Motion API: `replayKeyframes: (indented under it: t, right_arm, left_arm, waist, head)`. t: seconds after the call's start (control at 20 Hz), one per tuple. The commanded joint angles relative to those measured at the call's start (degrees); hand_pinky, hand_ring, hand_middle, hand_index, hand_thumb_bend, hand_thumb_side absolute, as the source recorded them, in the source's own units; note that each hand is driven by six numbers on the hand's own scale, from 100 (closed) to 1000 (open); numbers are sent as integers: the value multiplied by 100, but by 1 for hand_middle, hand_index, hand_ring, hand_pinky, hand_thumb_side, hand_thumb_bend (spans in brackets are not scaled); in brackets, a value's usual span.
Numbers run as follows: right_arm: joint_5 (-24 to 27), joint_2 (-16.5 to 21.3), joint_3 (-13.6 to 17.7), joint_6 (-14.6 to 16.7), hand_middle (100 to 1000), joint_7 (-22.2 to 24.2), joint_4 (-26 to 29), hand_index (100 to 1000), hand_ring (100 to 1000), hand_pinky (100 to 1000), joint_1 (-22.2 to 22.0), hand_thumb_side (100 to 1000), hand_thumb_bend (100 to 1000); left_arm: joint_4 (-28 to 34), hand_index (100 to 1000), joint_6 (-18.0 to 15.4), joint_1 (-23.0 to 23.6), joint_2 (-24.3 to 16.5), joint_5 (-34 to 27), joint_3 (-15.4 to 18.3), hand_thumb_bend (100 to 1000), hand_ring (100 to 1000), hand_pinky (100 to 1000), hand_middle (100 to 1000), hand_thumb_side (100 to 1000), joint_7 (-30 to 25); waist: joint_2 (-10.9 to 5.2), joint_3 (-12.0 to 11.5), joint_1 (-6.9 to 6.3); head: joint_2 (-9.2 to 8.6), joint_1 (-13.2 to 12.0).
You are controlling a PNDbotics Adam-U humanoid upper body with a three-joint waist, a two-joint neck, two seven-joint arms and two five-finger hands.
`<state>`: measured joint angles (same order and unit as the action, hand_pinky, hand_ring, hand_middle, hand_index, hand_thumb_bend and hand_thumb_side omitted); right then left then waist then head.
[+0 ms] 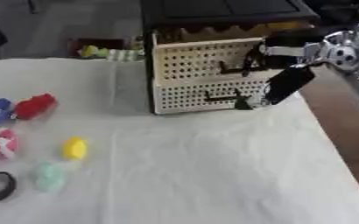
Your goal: Pick up objects from table and place into drawer.
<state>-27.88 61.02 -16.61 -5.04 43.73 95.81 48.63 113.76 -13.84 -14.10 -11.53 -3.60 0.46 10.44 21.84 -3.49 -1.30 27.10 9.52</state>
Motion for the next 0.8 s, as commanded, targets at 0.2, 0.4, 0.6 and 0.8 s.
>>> replayKeyframes:
  t: [0.2,0.4,0.6,0.8]
  right_arm:
    - [222,389,138,-105,100,7,367,752,100,100,-112,635,537]
    - [389,460,148,-176,100,76,476,754,100,100,-226,629,540]
    - [504,498,174,-233,100,144,543,754,100,100,-263,629,540]
    - [668,565,199,-257,100,207,623,762,100,100,-344,628,541]
  left_arm:
    - [83,777,3,-43,-97,-25,-17,100,604,358,609,892,-15]
    - [83,777,2,-43,-105,-35,-16,100,604,358,610,890,-14]
    - [83,777,4,-44,-108,-42,-16,100,604,358,610,890,-13]
    - [83,776,28,-46,-113,-80,-23,100,605,358,610,891,-21]
  waist:
    - [-164,40,13]
    - [-177,50,12]
    - [-181,51,12]
    - [-202,76,21]
  head:
    - [-26,15]
    - [-20,16]
    - [-21,18]
    - [-18,20]
